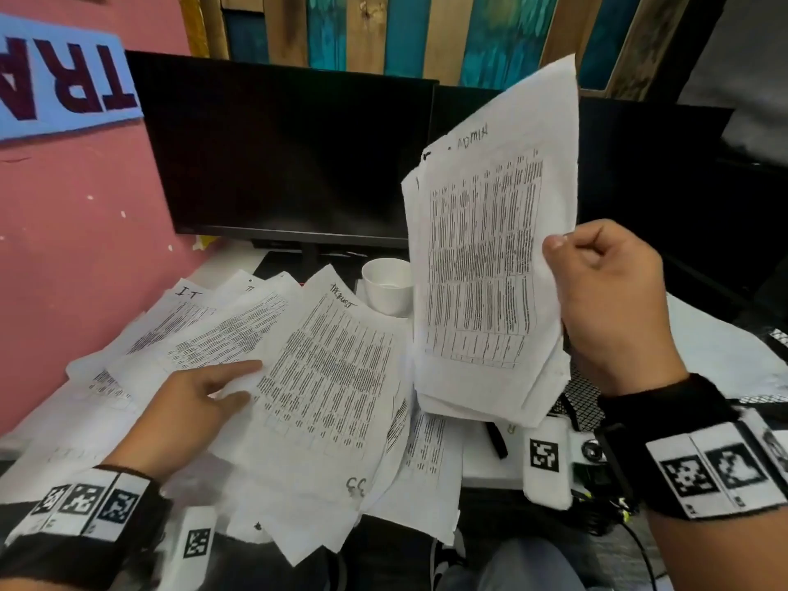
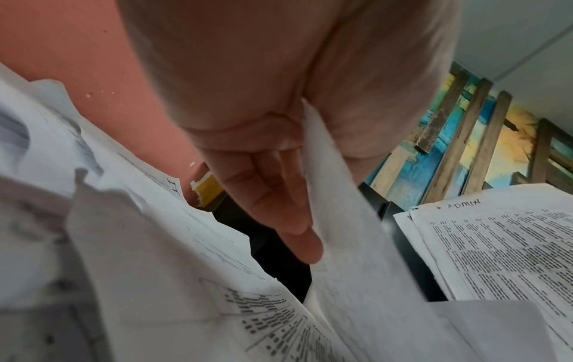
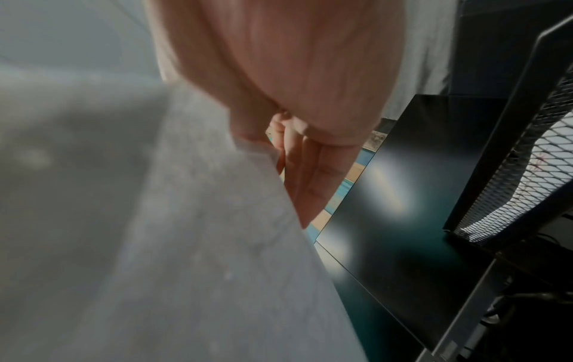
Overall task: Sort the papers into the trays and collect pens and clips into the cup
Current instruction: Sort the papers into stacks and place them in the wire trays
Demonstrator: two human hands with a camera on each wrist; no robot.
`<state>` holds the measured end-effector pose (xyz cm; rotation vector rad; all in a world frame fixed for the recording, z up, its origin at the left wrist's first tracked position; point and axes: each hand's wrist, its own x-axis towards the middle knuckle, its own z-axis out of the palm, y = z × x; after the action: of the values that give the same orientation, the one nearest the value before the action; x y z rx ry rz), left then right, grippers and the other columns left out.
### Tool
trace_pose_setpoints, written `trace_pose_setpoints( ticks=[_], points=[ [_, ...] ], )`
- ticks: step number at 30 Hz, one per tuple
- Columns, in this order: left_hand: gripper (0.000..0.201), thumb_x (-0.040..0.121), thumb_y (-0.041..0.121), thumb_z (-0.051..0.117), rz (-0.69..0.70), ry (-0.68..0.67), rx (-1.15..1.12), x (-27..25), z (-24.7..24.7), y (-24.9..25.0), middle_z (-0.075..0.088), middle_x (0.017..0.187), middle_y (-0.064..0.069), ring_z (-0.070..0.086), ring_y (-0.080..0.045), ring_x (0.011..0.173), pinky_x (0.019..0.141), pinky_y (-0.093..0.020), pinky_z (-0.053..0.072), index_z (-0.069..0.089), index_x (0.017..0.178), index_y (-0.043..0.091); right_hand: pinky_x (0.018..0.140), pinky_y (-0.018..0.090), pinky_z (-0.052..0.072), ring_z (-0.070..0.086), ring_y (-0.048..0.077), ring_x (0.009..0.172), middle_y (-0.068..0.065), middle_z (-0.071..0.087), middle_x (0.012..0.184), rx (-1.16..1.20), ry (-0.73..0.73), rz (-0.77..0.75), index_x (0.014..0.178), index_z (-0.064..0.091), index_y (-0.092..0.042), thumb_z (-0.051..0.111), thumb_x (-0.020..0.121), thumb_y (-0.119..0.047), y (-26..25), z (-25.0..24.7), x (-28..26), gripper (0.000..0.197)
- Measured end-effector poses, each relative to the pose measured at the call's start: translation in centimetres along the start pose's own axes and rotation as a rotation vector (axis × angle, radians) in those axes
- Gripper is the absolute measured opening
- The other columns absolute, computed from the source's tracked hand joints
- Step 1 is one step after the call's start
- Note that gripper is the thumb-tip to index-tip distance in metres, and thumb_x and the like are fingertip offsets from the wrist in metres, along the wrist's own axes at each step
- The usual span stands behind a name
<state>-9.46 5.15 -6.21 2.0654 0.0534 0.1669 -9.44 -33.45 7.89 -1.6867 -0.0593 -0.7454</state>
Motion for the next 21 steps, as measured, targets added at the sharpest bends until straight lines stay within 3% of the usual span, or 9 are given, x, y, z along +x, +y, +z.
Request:
trace_pose_setpoints(
  ticks=[6,9,11,14,15,16,18,20,21],
  points=[
    [0.043,0.094,0.002,0.072,-0.016,0.015,0.005,-0.1,-0.3,-0.5,0.068,0.125,0.016,0.058,-0.007,0.128,0.109,-0.027,0.037,0.077,0.122,0.034,0.048,0.021,0.031,0.034,0.005,0.047,-0.013,0.045,0.048,0.098,0.127,-0.077,0.076,0.056,-0.024,0.067,0.101,-0.016,-2.0,0.1,0.7,0.028],
    [0.041,0.094,0.002,0.071,-0.038,0.001,0.040,-0.3,-0.2,-0.6,0.068,0.123,0.015,0.058,-0.008,0.123,0.105,-0.026,0.038,0.077,0.122,0.032,0.063,0.029,0.045,0.045,0.020,0.066,0.004,0.052,0.067,0.205,0.164,-0.081,0.079,0.059,-0.021,0.068,0.099,-0.016,-3.0,0.4,1.1,0.023],
    [0.038,0.095,0.006,0.072,-0.050,-0.012,0.038,-0.4,0.1,-0.6,0.070,0.121,0.013,0.060,-0.009,0.120,0.104,-0.027,0.038,0.077,0.121,0.032,0.075,0.037,0.054,0.056,0.023,0.078,0.014,0.060,0.081,0.282,0.159,-0.002,0.080,0.061,-0.017,0.067,0.099,-0.014,-2.3,1.0,1.1,0.020],
    [0.027,0.096,0.014,0.073,-0.064,-0.018,-0.030,-0.3,0.5,-0.7,0.073,0.114,0.014,0.064,-0.008,0.117,0.104,-0.027,0.039,0.079,0.118,0.029,0.087,0.045,0.063,0.075,0.029,0.090,0.016,0.075,0.096,0.315,0.076,0.263,0.091,0.067,-0.003,0.064,0.102,-0.011,1.1,2.7,0.0,0.013],
    [0.023,0.097,0.016,0.072,-0.063,-0.025,-0.046,-0.2,0.7,-0.7,0.074,0.112,0.016,0.064,-0.006,0.116,0.104,-0.027,0.040,0.080,0.116,0.027,0.083,0.046,0.065,0.077,0.031,0.089,0.019,0.077,0.097,0.316,0.021,0.378,0.098,0.067,0.002,0.062,0.102,-0.011,2.5,3.3,-0.9,0.015],
    [0.020,0.098,0.019,0.071,-0.062,-0.037,-0.059,-0.2,0.9,-0.7,0.076,0.112,0.017,0.065,-0.003,0.116,0.105,-0.027,0.041,0.081,0.114,0.026,0.069,0.039,0.066,0.078,0.026,0.077,0.016,0.076,0.088,0.289,-0.031,0.478,0.099,0.067,0.003,0.060,0.104,-0.011,4.3,3.9,-1.9,0.017],
    [0.019,0.101,0.023,0.066,-0.075,-0.072,-0.077,-0.1,1.2,-0.7,0.078,0.114,0.017,0.065,0.001,0.116,0.107,-0.029,0.044,0.083,0.109,0.025,0.046,0.022,0.049,0.061,0.010,0.052,-0.003,0.066,0.063,0.152,-0.105,0.577,0.081,0.070,-0.012,0.059,0.104,-0.011,7.3,4.9,-4.2,0.026],
    [0.021,0.102,0.022,0.065,-0.097,-0.093,-0.068,-0.1,1.4,-0.7,0.078,0.113,0.020,0.064,0.005,0.114,0.106,-0.028,0.044,0.085,0.104,0.027,0.050,0.019,0.043,0.054,0.011,0.059,-0.010,0.063,0.064,-0.102,-0.195,0.522,0.068,0.070,-0.024,0.063,0.102,-0.014,10.4,5.5,-6.1,0.036],
    [0.021,0.101,0.021,0.065,-0.107,-0.097,-0.054,-0.1,1.5,-0.8,0.078,0.111,0.022,0.064,0.007,0.112,0.105,-0.028,0.043,0.085,0.102,0.028,0.054,0.019,0.045,0.058,0.014,0.065,-0.008,0.068,0.070,-0.207,-0.220,0.489,0.072,0.073,-0.024,0.065,0.101,-0.017,11.6,5.7,-6.6,0.031]
  ],
)
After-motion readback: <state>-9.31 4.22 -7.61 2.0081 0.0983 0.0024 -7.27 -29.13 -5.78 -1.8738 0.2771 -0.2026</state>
